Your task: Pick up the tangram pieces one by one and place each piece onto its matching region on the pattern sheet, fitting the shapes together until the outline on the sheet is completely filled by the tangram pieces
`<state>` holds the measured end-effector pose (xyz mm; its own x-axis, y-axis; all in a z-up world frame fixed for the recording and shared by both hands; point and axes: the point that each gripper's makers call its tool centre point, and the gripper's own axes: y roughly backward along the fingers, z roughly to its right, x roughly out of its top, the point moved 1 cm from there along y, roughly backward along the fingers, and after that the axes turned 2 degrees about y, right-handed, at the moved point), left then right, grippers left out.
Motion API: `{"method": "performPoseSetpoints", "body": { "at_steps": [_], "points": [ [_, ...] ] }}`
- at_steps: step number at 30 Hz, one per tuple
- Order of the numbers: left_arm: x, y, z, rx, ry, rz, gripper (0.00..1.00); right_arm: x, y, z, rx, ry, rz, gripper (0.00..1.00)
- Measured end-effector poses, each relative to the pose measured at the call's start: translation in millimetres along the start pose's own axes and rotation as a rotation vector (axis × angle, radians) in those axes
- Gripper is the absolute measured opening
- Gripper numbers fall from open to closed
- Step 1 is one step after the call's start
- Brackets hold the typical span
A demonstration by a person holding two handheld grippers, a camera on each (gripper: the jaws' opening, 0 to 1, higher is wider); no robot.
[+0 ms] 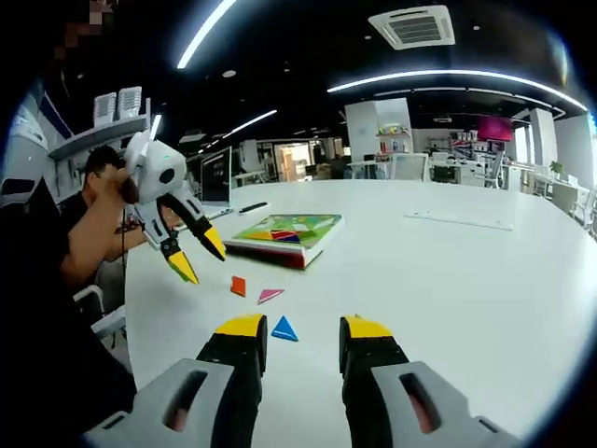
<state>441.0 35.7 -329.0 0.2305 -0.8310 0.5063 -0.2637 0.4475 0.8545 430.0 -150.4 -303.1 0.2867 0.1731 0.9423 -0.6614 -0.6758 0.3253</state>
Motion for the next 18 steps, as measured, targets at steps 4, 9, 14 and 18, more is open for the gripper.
{"method": "performPoseSetpoints", "body": {
  "at_steps": [4,9,14,18],
  "points": [
    [-2.7,-14,-13.2,0.037,0.075,-0.059,0.32,-2.1,1,4,-0.013,-0.010,0.006,0.32],
    [-2.6,-30,-8.8,0.011,0.097,-0.092,0.31,-12.0,-1,9,-0.021,-0.042,-0.005,0.32],
    [-1.0,-30,-9.8,-0.002,0.067,-0.154,0.28,-16.2,-2,17,-0.035,-0.024,-0.031,0.32],
    [-2.5,-30,-4.2,-0.038,0.055,-0.179,0.22,-8.0,-3,18,-0.035,-0.018,-0.016,0.32]
  ]
}}
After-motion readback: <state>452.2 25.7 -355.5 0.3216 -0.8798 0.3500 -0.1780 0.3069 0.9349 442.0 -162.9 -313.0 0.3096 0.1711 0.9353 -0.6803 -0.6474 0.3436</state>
